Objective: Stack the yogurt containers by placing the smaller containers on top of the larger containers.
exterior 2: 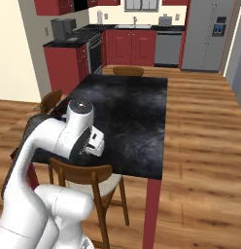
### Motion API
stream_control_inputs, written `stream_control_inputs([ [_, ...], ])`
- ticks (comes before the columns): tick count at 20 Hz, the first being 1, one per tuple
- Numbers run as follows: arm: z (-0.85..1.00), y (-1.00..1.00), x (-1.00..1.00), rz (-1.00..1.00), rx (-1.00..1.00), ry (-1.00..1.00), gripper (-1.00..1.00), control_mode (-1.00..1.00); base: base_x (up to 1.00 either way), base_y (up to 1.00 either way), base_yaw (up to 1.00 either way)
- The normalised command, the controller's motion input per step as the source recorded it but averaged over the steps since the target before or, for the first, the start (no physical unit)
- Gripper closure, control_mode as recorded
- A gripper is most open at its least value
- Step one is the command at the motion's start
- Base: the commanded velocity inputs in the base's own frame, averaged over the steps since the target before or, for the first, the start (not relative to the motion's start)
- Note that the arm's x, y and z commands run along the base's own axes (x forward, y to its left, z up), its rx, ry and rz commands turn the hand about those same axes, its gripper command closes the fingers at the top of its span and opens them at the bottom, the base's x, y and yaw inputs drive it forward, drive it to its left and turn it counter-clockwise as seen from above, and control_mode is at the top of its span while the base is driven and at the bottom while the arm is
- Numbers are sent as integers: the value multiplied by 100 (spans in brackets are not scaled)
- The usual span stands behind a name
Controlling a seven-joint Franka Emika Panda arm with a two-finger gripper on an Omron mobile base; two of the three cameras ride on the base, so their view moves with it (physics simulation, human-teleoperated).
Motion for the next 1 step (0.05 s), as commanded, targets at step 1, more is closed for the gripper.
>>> stream_control_inputs([
  [1, 6, -29, -89, 0, 1, -9, -100, -100, 0, 0, 0],
])
